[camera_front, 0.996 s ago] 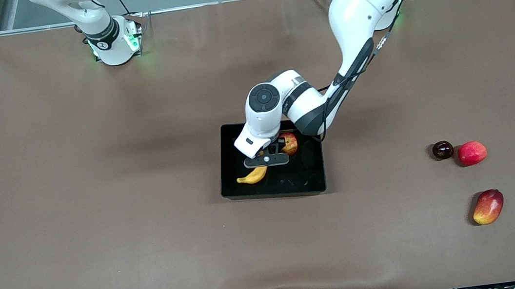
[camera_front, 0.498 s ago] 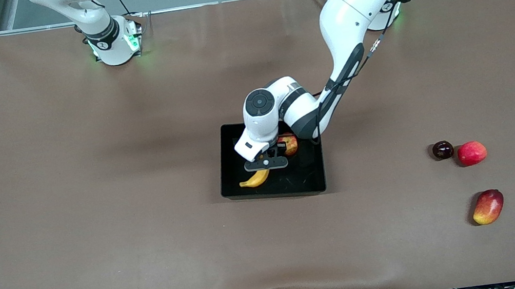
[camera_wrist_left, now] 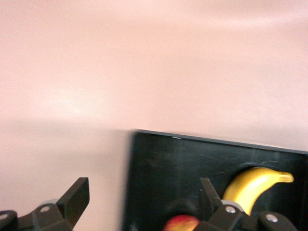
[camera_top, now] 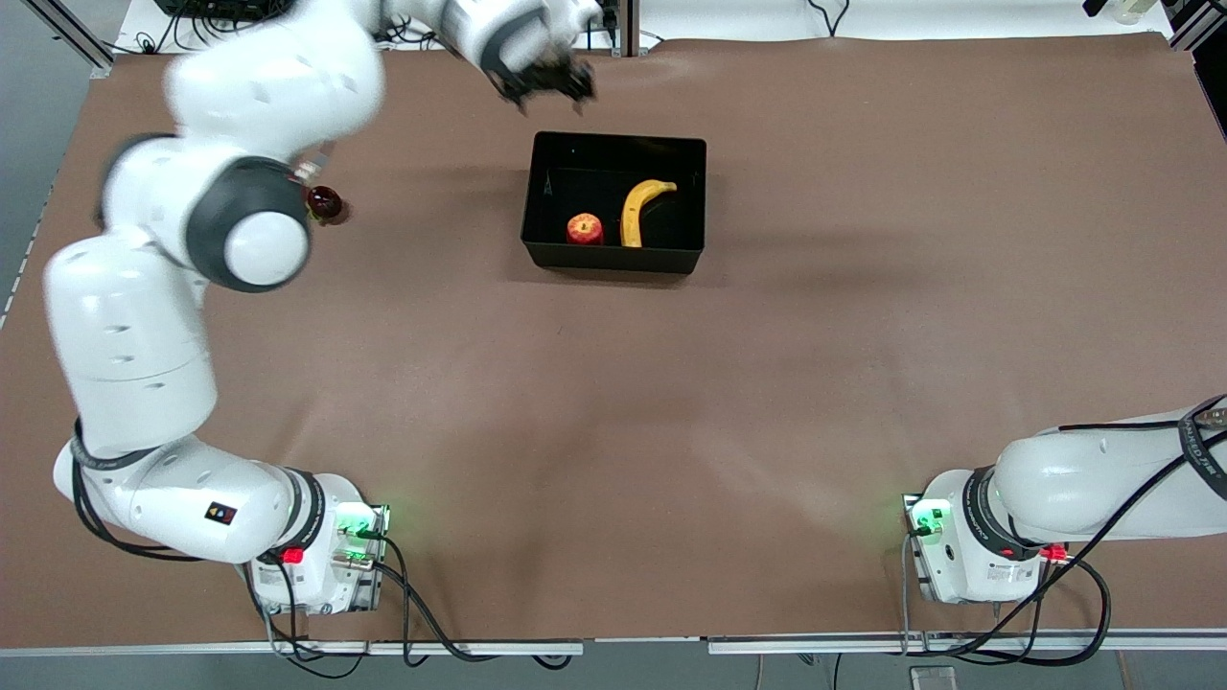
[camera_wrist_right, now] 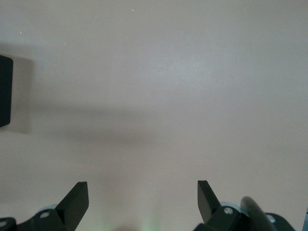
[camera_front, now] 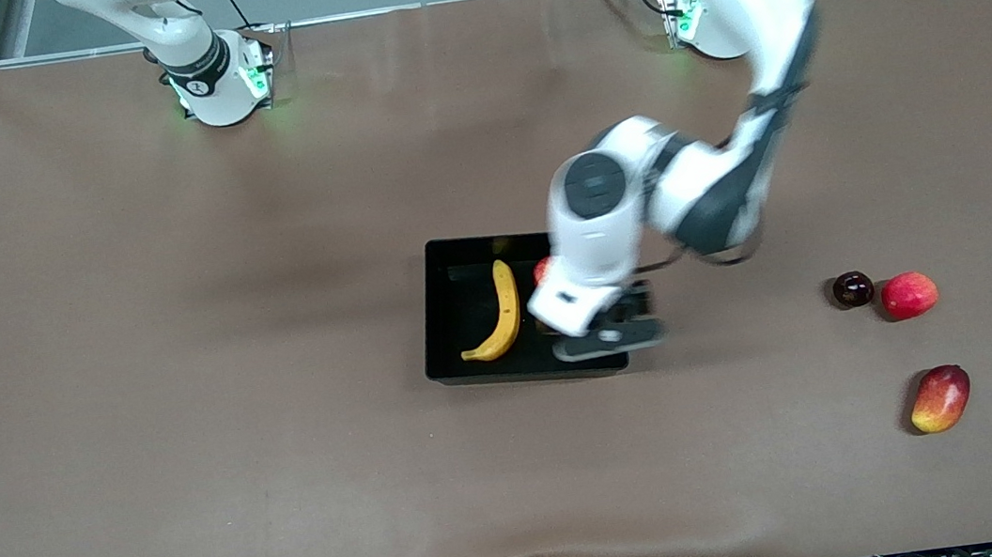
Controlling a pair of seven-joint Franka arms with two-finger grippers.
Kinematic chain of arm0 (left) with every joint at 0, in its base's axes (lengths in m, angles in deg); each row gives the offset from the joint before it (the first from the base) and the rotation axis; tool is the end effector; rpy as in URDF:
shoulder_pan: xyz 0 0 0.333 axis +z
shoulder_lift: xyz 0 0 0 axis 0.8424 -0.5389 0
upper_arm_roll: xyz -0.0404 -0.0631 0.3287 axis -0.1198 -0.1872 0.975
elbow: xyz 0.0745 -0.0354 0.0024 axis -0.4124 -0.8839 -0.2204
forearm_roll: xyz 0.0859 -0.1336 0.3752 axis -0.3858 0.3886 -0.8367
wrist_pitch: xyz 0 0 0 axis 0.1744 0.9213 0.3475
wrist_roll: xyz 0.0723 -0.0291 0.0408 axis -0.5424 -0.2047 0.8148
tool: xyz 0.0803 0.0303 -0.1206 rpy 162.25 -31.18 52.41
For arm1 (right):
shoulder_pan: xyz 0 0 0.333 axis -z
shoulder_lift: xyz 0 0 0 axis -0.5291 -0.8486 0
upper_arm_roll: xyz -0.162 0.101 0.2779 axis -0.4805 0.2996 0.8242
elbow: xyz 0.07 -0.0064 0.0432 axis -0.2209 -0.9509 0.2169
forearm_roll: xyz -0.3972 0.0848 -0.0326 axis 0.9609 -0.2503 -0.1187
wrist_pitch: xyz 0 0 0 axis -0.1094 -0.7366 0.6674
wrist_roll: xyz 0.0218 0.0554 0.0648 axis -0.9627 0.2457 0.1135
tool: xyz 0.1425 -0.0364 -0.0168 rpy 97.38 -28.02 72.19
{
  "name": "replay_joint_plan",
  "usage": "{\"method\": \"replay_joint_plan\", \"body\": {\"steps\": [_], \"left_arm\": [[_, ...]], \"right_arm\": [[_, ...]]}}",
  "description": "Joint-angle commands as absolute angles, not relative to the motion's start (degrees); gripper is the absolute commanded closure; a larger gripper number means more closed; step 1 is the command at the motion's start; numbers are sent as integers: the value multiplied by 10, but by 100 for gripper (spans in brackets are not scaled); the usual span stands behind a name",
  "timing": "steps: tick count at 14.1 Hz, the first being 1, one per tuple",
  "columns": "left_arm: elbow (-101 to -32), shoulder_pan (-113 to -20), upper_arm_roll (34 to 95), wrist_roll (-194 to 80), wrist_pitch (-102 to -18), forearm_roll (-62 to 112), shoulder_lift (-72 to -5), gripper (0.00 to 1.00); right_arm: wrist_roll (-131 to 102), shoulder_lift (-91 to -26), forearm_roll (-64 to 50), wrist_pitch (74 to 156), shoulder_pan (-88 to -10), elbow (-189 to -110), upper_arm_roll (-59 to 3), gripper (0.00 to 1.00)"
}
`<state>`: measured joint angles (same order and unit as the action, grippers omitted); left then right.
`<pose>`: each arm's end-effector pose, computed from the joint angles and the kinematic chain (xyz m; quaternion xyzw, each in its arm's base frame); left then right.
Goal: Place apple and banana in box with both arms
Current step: 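Open the left gripper to release the banana and raise it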
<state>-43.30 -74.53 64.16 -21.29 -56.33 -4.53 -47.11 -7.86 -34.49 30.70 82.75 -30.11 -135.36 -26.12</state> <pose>0.6617 -0.3699 0.3782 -0.9960 -0.0258 -0.0775 0.0355 0.5534 -0.0557 0.6385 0.9984 0.0538 -0.0151 0.0073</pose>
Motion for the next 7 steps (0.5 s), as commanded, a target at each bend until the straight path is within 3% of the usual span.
{"method": "replay_joint_plan", "body": {"steps": [1, 7], "left_arm": [[-458, -697, 640, -269, -488, -30, -392, 0], [-460, -600, 637, -361, -373, 2, -289, 0]], "right_arm": [[-80, -341, 309, 826, -302, -1349, -256, 0], [-80, -344, 308, 833, -301, -1349, -256, 0]]}}
